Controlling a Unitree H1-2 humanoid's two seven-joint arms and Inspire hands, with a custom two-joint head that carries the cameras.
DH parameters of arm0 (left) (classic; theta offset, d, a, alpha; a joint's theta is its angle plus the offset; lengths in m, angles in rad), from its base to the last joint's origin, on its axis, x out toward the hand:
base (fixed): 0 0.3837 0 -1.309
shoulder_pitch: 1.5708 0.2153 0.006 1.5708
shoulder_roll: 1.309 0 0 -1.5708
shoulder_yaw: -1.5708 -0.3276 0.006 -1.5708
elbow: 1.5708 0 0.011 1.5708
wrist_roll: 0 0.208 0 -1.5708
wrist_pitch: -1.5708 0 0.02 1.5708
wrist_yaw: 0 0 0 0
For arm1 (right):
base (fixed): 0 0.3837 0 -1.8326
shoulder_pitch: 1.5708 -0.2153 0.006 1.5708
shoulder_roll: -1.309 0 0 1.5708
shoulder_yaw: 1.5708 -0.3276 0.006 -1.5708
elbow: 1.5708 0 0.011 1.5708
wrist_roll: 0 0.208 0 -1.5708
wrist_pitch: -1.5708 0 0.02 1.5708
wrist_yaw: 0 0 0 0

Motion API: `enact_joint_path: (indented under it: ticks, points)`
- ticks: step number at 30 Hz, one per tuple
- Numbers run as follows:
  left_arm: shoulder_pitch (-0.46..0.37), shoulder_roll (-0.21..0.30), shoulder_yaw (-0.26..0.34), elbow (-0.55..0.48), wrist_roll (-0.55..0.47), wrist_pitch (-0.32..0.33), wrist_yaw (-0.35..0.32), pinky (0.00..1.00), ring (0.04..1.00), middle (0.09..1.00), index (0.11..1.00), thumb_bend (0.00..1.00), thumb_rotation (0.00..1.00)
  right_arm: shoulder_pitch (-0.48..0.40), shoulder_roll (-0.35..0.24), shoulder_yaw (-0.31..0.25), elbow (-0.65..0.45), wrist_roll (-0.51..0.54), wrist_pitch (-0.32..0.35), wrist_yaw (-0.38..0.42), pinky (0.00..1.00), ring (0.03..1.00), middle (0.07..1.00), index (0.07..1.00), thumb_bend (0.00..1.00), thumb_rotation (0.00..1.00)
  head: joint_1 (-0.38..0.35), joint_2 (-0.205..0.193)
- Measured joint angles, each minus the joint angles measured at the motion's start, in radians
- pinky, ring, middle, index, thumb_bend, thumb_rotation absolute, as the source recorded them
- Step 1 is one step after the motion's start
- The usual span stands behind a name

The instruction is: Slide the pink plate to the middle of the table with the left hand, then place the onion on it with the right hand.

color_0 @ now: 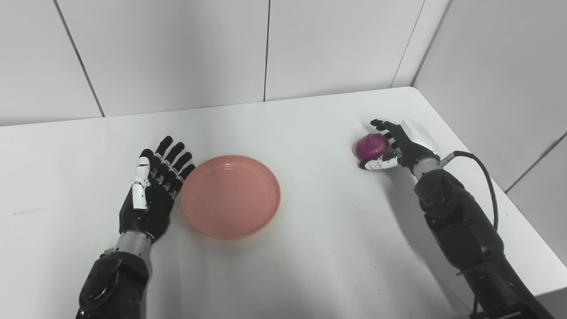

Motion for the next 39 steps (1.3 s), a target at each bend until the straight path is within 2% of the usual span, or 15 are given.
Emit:
enact_joint_path:
  ticks: [4,6,8,12,17,21,25,32,36,39]
  points:
    - [0.0,0.0,0.001,-0.001,0.0,0.001,0.0,0.9,0.918,0.936,0.928,0.46,1.0,-0.001,-0.006,0.011,-0.005,-0.022,0.002,0.017,0.6,0.691,0.741,0.748,0.88,0.13,0.0,0.0]
    - [0.001,0.0,0.001,-0.001,0.0,0.001,0.0,0.9,0.918,0.936,0.929,0.46,1.0,-0.001,-0.009,0.015,-0.009,-0.026,0.002,0.02,0.51,0.585,0.641,0.642,0.82,0.11,0.0,0.0]
    - [0.001,0.0,0.0,-0.001,0.0,0.001,0.0,0.9,0.914,0.933,0.926,0.47,1.0,-0.001,-0.01,0.014,-0.01,-0.025,0.001,0.019,0.45,0.532,0.588,0.582,0.78,0.09,0.0,0.0]
    - [0.001,0.0,0.0,-0.002,0.0,0.002,0.0,0.9,0.918,0.936,0.93,0.46,1.0,-0.001,-0.016,0.012,-0.011,-0.013,0.0,0.011,0.38,0.474,0.535,0.534,0.73,0.1,0.006,0.0]
    - [0.003,0.0,0.002,-0.004,0.0,0.003,0.0,0.9,0.919,0.936,0.929,0.46,1.0,-0.001,-0.017,0.019,-0.01,-0.012,-0.001,-0.003,0.35,0.429,0.488,0.503,0.68,0.12,0.008,-0.002]
    - [0.003,0.001,0.001,-0.004,0.0,0.003,0.0,0.91,0.922,0.94,0.931,0.46,1.0,0.002,-0.017,0.02,-0.007,-0.008,-0.011,-0.015,0.35,0.43,0.477,0.482,0.67,0.1,0.009,-0.003]
    - [0.003,0.001,0.001,-0.004,0.0,0.003,0.0,0.9,0.919,0.938,0.929,0.46,1.0,0.009,-0.017,0.02,-0.002,0.001,-0.042,-0.039,0.36,0.438,0.481,0.481,0.66,0.1,0.009,-0.005]
    - [0.003,0.0,0.002,-0.004,0.0,0.003,0.0,0.9,0.918,0.935,0.93,0.46,1.0,0.022,-0.011,0.012,-0.009,0.02,-0.05,-0.062,0.39,0.463,0.5,0.483,0.64,0.07,0.015,-0.006]
    - [0.003,0.0,0.002,-0.004,0.001,0.002,0.001,0.9,0.917,0.935,0.928,0.46,1.0,0.039,0.006,0.012,-0.052,0.03,-0.05,-0.061,0.42,0.488,0.525,0.496,0.63,0.07,0.017,-0.006]
    - [0.003,0.0,0.0,-0.004,0.002,0.002,0.001,0.9,0.916,0.934,0.928,0.46,1.0,0.042,0.02,0.011,-0.085,0.033,-0.05,-0.061,0.4,0.477,0.517,0.499,0.64,0.06,0.021,-0.006]
